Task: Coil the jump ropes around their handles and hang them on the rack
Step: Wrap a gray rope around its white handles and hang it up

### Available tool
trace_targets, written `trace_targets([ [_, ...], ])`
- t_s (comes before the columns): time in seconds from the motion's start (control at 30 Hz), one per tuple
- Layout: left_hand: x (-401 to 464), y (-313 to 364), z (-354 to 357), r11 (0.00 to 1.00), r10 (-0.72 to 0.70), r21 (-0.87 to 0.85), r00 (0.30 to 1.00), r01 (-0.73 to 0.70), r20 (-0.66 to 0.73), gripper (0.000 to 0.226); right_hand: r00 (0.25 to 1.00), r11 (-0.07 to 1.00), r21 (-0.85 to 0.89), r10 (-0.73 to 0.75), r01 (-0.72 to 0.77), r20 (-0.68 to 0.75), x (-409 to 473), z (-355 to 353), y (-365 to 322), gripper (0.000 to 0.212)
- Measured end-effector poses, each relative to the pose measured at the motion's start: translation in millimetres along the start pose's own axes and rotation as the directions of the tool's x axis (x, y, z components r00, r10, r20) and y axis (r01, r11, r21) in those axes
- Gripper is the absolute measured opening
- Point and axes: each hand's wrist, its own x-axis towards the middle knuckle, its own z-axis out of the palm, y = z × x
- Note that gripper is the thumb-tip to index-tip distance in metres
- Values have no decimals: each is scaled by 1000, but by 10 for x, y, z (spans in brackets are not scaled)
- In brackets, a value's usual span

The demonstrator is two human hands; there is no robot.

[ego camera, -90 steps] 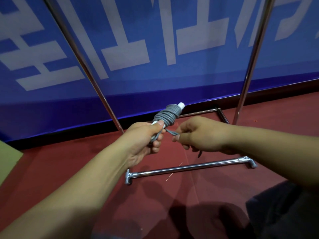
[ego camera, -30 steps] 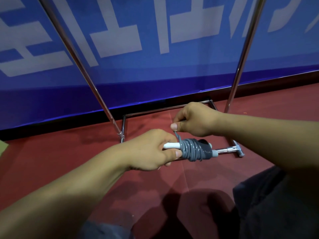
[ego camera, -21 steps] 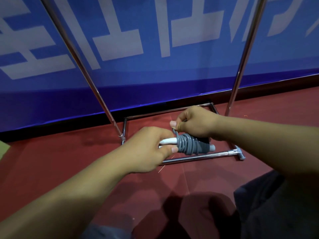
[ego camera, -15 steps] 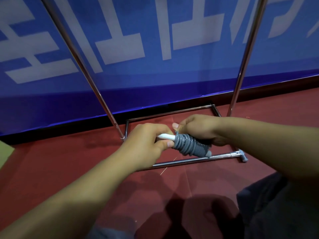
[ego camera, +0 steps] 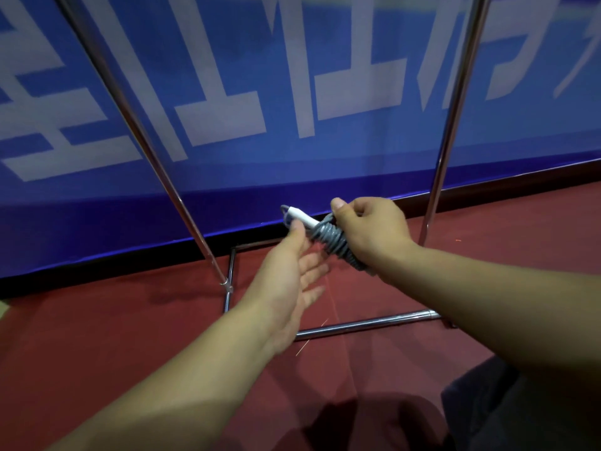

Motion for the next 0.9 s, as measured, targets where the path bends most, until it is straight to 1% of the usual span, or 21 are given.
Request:
trace_targets([
  [0.03,15,5,31,999,3,-47,1000,-2,15,64,999,999,-16,-33,33,-9,-29,24,-11,48],
  [0.07,35,9,51,996,9,-87,1000,-8,13,69,998,998,-28,-54,54,-11,-63,54,-26,46],
  [0.17,97,23,23,985,47,-160,996,-59,-81,75,993,994,-15,-112,112,32,-171,160,-50,43],
  [0.27,139,56,-57,982,92,-148,985,-114,-147,78,984,987,48,-155,151,83,-236,203,-86,40],
  [0.37,118,84,-111,985,120,-111,987,-132,-104,74,977,980,115,-175,161,124,-245,201,-91,40],
  [0.43,117,67,-131,983,150,-94,986,-157,-77,67,971,974,183,-168,137,169,-245,198,-82,41],
  [0.5,124,62,-155,984,172,-29,982,-175,-72,64,961,960,268,-151,86,233,-253,188,-85,37],
  [0.57,147,58,-199,981,187,59,978,-182,-96,64,941,935,354,-128,10,312,-272,156,-109,31],
  [0.63,175,45,-256,973,197,150,971,-176,-136,68,908,917,394,-108,-67,406,-297,98,-143,28],
  [0.7,194,24,-307,965,204,201,965,-171,-162,71,871,915,390,-104,-106,481,-298,35,-158,28],
  [0.8,161,25,-326,970,186,185,972,-158,-145,65,842,921,370,-103,-120,530,-290,-43,-186,27],
  [0.9,127,33,-334,982,118,155,990,-104,-82,62,818,901,395,-87,-178,568,-274,-95,-197,25],
])
